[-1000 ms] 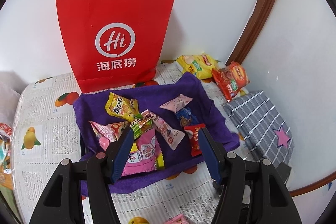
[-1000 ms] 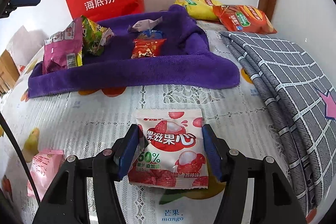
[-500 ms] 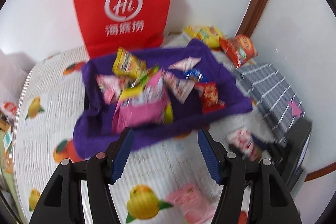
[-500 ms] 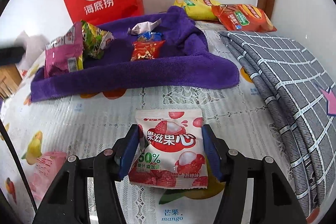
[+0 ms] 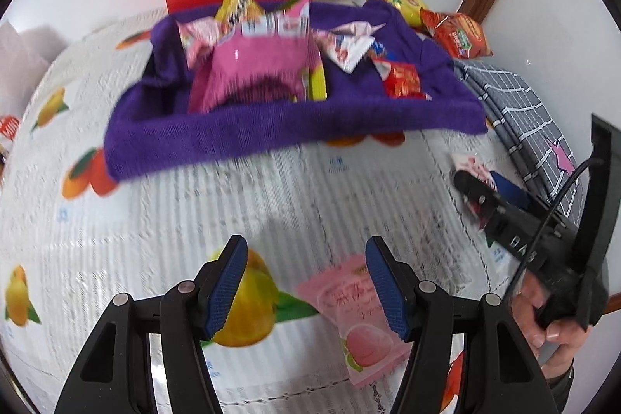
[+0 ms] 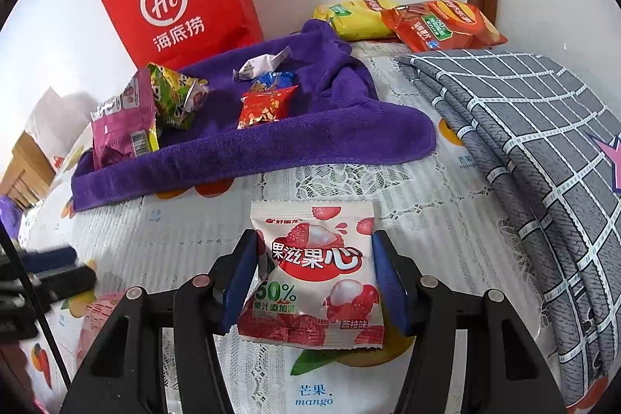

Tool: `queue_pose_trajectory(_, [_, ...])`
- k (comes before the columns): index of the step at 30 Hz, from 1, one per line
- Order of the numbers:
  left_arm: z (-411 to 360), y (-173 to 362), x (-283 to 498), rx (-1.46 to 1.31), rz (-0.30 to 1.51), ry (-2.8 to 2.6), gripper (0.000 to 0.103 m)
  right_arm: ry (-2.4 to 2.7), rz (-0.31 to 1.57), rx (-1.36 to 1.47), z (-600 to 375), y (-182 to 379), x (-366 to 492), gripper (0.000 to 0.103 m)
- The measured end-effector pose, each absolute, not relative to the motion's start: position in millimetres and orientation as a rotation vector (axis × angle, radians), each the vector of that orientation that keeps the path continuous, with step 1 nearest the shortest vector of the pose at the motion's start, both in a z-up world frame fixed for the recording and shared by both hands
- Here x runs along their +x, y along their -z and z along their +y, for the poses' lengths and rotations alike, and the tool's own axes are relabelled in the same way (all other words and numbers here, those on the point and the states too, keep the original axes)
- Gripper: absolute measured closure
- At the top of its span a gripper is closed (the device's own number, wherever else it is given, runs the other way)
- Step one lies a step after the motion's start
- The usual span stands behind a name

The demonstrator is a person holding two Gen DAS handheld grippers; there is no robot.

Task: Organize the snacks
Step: 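Grasp the pink peach packet with the left tool while the right holds its bag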

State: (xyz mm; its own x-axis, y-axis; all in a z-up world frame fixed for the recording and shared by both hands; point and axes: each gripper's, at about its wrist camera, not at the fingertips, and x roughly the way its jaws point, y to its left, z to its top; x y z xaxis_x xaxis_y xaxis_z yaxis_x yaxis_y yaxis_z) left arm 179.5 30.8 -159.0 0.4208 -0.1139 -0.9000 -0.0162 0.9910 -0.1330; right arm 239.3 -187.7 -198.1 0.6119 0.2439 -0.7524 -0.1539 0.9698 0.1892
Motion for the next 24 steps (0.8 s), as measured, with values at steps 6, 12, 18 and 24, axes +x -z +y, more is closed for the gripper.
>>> queue_pose_trajectory(6, [30.6,170.4,172.6,-0.150,1.158,0.061,0.042,-0.234,0.883,0.123,-189.2,198.1,239.0,0.044])
queue_pose_trajectory(12, [35.4,175.5,167.6,-0.200,1.153,0.070,0.042,-0.238,0.885,0.120,-188.6,198.5,238.9,0.044])
queue_pose_trajectory(18, [45.4,176.0,156.8,-0.253,1.144,0.077,0.042,-0.249,0.884,0.126,-188.9,198.8,238.6,0.044])
queue_pose_trajectory(24, [40.2,174.6,153.9,-0.267,1.148,0.094,0.042,-0.259,0.879,0.145,-191.6,198.7,237.5,0.044])
